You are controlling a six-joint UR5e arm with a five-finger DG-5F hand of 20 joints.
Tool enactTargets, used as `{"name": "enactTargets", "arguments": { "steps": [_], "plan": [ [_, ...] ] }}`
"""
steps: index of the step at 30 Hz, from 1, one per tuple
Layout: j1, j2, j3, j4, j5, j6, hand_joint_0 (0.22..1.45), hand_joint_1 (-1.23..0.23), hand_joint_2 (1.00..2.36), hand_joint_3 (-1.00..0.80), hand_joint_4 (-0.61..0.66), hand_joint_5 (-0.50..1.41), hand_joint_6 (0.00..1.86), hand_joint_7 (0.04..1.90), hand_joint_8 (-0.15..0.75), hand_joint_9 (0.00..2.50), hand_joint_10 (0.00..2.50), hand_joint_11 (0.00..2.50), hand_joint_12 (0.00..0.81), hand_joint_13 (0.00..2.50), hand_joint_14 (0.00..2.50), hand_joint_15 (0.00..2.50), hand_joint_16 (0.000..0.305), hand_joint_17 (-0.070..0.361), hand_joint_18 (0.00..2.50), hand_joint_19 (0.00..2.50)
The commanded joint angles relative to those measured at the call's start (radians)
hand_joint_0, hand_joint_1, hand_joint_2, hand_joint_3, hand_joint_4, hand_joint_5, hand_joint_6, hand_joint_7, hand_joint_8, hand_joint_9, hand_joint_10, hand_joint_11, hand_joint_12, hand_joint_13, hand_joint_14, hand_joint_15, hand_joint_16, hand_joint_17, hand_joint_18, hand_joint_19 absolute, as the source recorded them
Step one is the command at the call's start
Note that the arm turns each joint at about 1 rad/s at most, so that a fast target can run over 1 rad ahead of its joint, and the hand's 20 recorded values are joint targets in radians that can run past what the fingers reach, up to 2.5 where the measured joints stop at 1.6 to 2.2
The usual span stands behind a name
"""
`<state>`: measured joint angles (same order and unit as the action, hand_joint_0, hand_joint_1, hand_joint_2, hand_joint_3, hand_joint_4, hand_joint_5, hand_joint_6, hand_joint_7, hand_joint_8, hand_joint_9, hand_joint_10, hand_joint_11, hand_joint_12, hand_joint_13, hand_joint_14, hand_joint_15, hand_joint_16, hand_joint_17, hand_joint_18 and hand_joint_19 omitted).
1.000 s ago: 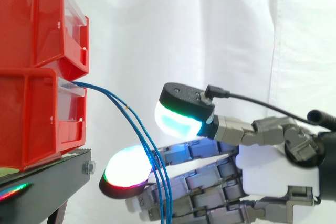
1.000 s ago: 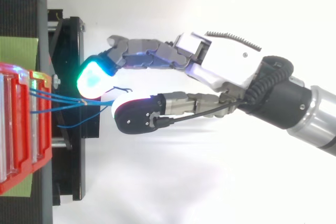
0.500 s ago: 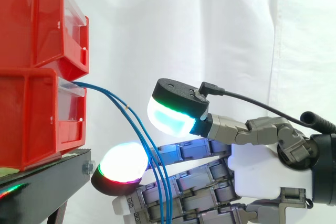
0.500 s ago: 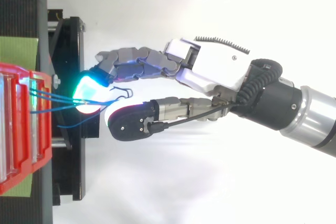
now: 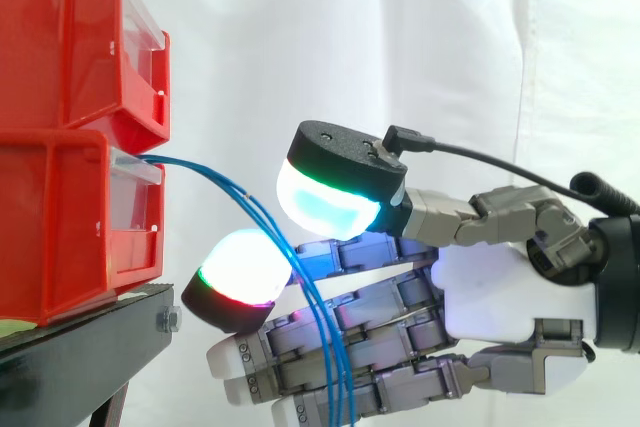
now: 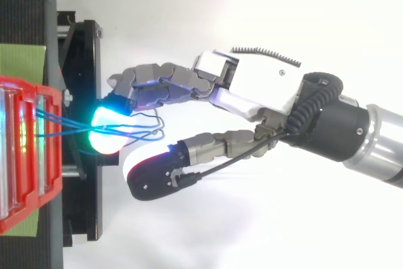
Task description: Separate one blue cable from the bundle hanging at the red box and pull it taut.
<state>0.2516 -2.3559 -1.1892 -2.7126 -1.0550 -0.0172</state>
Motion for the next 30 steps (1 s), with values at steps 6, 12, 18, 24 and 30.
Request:
{"name": "enactTargets", "arguments": {
  "steps": [6,12,18,24,30],
  "plan": [
    [0.0,0.032,0.0,-0.056,-0.005,0.0,0.59,-0.67,1.01,-0.43,0.26,-0.11,0.5,1.22,0.332,0.55,0.0,0.16,0.298,0.43,0.0,0.05,0.032,0.072,0.3,0.06],
    [-0.002,0.041,0.0,-0.067,-0.003,0.0,0.58,-0.51,1.0,-0.49,0.25,-0.11,0.56,1.16,0.343,0.57,0.0,0.18,0.3,0.44,0.0,0.06,0.032,0.073,0.3,0.08],
    [-0.005,0.043,0.002,-0.07,-0.003,0.0,0.62,-0.54,1.01,-0.41,0.22,-0.13,0.71,1.0,0.346,0.61,0.0,0.21,0.295,0.46,0.0,0.06,0.031,0.07,0.33,0.07],
    [-0.012,0.044,0.036,-0.098,-0.003,0.0,0.62,-0.73,1.02,-0.17,0.2,-0.19,0.88,0.98,0.353,0.61,0.01,0.29,0.306,0.46,0.0,0.07,0.032,0.073,0.35,0.05],
    [-0.017,0.044,0.059,-0.144,-0.007,0.0,0.68,-0.89,1.01,-0.22,0.17,-0.2,0.94,0.93,0.349,0.62,0.01,0.36,0.31,0.46,0.0,0.08,0.032,0.073,0.35,0.06]
  ]
}}
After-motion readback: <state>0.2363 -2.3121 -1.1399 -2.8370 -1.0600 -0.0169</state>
